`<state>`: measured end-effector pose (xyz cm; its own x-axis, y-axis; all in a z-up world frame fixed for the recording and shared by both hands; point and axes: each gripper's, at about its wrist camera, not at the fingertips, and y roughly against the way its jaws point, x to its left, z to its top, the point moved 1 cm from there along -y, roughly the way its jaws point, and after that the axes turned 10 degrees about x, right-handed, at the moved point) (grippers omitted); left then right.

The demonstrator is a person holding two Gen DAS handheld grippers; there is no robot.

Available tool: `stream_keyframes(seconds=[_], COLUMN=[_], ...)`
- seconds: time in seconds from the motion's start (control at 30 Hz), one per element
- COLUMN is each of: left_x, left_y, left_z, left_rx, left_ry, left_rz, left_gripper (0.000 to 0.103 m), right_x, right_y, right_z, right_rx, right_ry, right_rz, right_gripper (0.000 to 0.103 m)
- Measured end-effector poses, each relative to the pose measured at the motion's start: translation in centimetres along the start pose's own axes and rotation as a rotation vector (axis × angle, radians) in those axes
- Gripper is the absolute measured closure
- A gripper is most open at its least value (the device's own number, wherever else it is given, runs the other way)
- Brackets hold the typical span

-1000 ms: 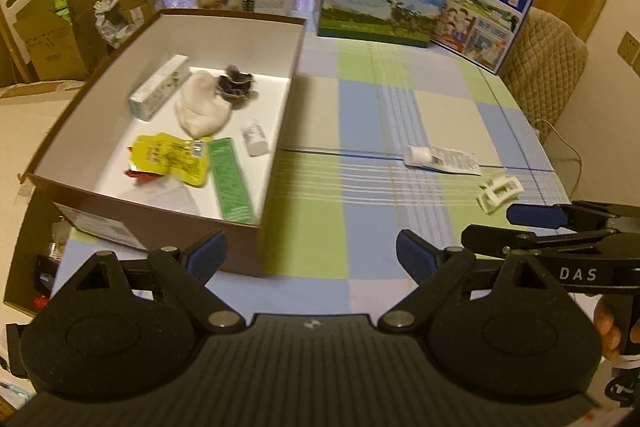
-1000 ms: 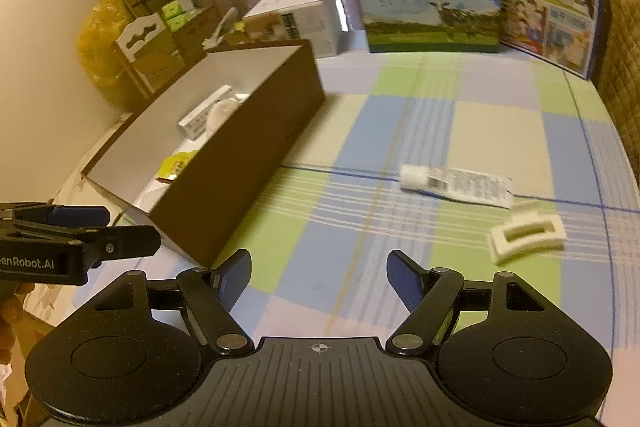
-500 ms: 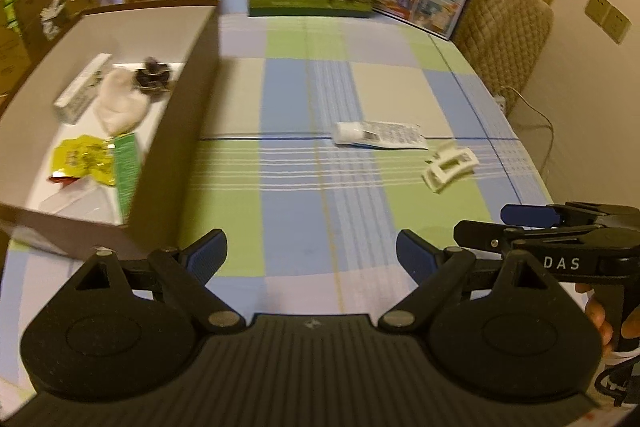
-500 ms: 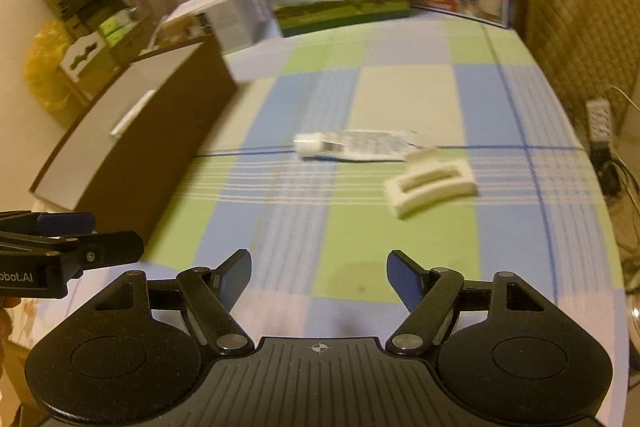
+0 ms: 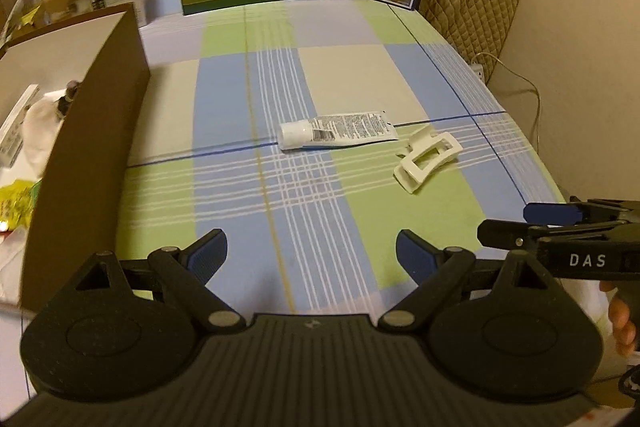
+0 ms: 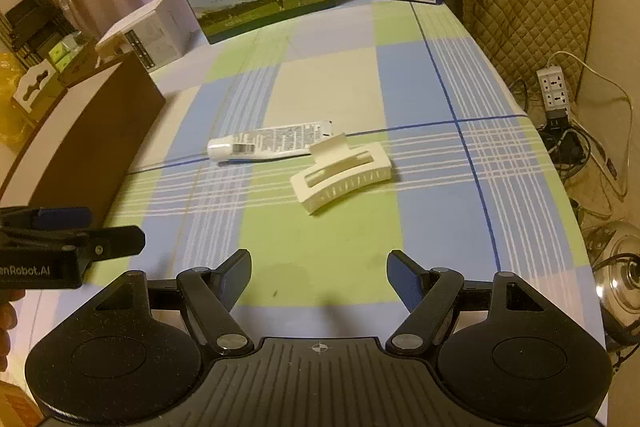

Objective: Organize objects
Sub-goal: 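Grasp the white ointment tube with the left tool while the right tool grasps the white hair clip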

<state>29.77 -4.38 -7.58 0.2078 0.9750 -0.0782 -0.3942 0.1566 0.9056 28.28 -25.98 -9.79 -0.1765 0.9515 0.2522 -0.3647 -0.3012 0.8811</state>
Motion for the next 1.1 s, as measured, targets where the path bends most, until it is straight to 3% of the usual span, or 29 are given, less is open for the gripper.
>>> stream_keyframes(seconds=[0.63,0.97,1.1], left_x=[-0.2,0.4,0.6], left_y=[-6.1,-7.7,-8.3], left_z=[5.0,6.6,7.1], left_rx=[0.049,0.062,0.068], left_ry=[-0.061,-0.078,-0.089], left_rz=[0.035,0.046,0.051], left_gripper=[0.014,0.014,0.014], right_x=[-0.6,-1.7,-1.7], right_y=[-5.3,-8.5,-9.2], right_z=[4.9,7.1,7.6], right_rx=[0.04,0.086,0.074], right_ry=[-0.055,-0.231,-0.244], right_rz=[-0.009,0.003,-0.023], right_gripper=[0.031,0.031,0.031])
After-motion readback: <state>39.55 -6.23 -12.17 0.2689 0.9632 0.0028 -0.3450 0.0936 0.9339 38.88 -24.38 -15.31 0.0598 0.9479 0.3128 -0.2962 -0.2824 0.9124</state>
